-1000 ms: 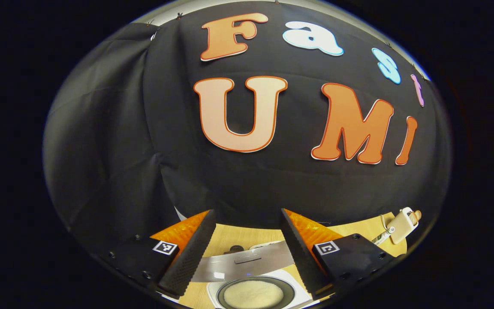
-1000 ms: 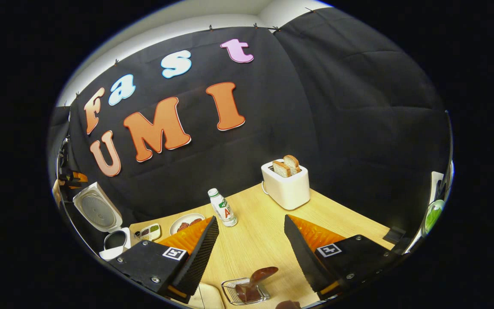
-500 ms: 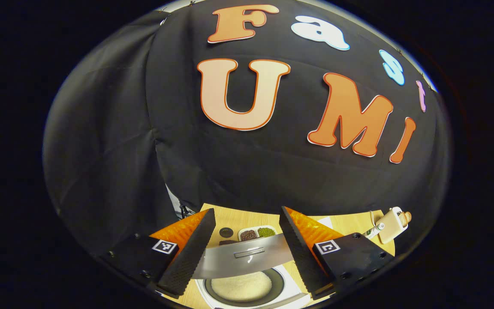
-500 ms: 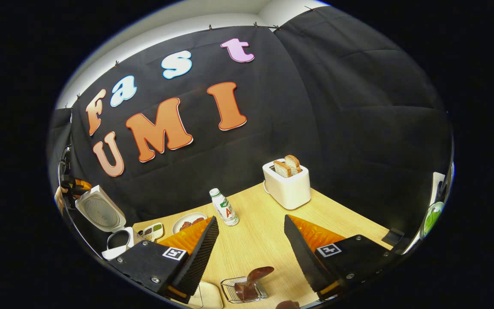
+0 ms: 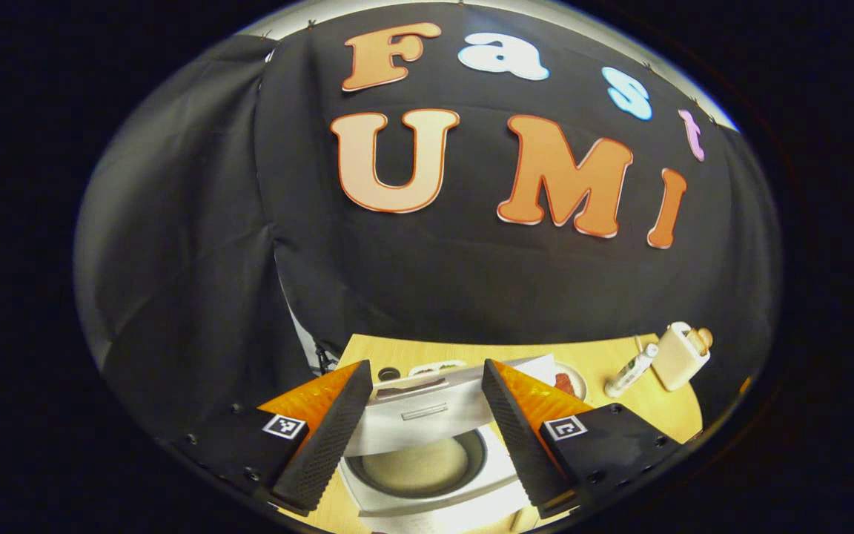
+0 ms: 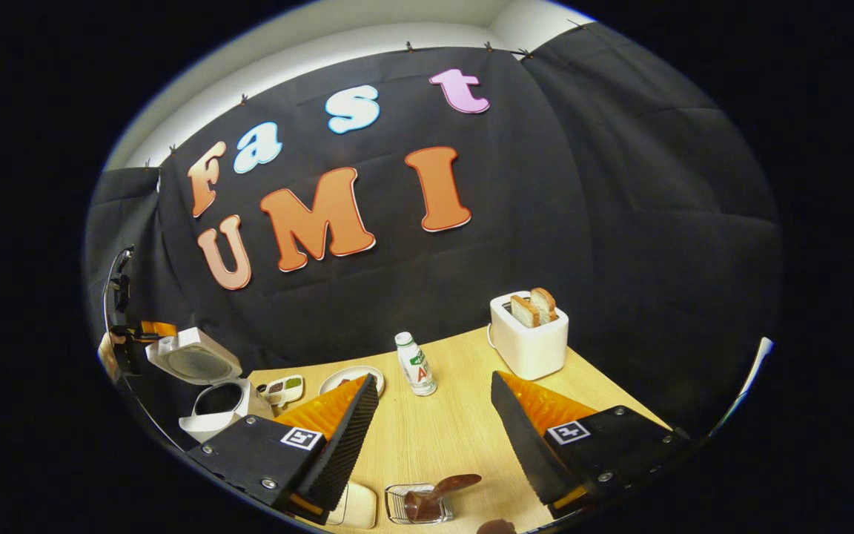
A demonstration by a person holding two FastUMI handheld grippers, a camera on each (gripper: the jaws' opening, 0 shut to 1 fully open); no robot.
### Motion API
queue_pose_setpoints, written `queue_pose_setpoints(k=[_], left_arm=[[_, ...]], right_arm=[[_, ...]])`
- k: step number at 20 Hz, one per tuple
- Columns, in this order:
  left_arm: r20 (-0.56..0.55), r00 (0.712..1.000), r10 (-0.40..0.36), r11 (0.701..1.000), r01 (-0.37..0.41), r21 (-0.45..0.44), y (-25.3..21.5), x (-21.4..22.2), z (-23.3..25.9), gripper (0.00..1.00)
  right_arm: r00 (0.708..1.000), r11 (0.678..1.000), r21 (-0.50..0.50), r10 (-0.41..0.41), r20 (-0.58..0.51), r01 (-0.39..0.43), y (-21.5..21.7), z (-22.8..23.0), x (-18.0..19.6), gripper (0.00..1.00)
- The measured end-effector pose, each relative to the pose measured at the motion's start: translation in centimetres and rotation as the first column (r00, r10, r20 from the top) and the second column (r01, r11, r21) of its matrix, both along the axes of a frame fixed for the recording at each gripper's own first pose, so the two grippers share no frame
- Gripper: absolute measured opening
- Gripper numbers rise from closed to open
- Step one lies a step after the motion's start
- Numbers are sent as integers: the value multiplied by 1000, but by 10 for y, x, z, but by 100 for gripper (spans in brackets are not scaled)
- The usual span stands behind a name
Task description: Close the left gripper, press the button to open the rice cooker; take a wooden spoon from the chopstick holder with the right hand, scoop a spoonful of rice and pour it into the rice cooker, then put the wooden spoon back into the chopstick holder.
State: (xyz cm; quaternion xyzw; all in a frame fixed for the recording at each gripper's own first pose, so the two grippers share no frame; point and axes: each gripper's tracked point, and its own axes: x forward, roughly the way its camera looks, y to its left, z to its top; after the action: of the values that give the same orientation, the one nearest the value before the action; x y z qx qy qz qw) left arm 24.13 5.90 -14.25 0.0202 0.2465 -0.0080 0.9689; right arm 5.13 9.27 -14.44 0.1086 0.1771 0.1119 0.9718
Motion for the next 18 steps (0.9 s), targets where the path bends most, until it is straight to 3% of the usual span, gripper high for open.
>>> queue_pose_setpoints(k=[7, 14, 18], left_arm=[[-63, 998, 18, 990, -26, -141, -15, -46, -51, 100], [-117, 989, 90, 979, -110, -170, -3, -75, -118, 100], [-105, 983, 149, 982, -159, -100, 9, -88, -150, 99]], right_arm=[[997, 996, -28, 78, -27, -79, -1, -13, -10, 95], [993, 994, -51, 96, -69, -99, -7, -34, -14, 95], [990, 993, -42, 102, -94, -107, -8, -40, -19, 95]])
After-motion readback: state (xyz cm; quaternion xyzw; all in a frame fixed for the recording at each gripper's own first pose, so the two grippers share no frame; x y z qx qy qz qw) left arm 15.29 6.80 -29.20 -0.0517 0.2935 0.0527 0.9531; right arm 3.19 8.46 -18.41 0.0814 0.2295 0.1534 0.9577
